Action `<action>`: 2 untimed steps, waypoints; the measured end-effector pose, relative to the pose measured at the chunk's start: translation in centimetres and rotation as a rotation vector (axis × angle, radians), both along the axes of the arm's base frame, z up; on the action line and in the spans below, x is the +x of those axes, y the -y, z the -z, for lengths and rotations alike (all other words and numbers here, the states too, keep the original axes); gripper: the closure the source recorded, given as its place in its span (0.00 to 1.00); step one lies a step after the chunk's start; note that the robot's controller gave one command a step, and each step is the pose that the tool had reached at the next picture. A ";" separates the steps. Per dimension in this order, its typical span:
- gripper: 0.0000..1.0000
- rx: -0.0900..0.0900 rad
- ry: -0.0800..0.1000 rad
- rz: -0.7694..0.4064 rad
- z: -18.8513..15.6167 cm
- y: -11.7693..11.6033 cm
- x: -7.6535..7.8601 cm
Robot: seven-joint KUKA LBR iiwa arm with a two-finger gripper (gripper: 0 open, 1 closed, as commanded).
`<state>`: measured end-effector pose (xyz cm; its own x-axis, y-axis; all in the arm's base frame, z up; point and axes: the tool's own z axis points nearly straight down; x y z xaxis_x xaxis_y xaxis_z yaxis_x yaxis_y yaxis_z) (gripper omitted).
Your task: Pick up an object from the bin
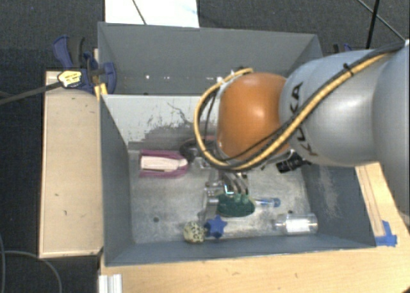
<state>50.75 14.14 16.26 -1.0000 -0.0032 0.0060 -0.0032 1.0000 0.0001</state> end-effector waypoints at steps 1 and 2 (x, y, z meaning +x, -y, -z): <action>0.00 0.003 0.015 -0.056 -10.4 -1.2 -2.8; 0.00 -0.001 0.002 -0.243 0.4 6.5 -0.3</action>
Offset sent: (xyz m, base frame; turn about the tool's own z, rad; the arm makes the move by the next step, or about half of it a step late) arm -0.0292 0.0115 0.0987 -0.0567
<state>50.40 7.62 15.89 -0.9699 -0.2436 0.0038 -0.2436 0.9699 -0.0014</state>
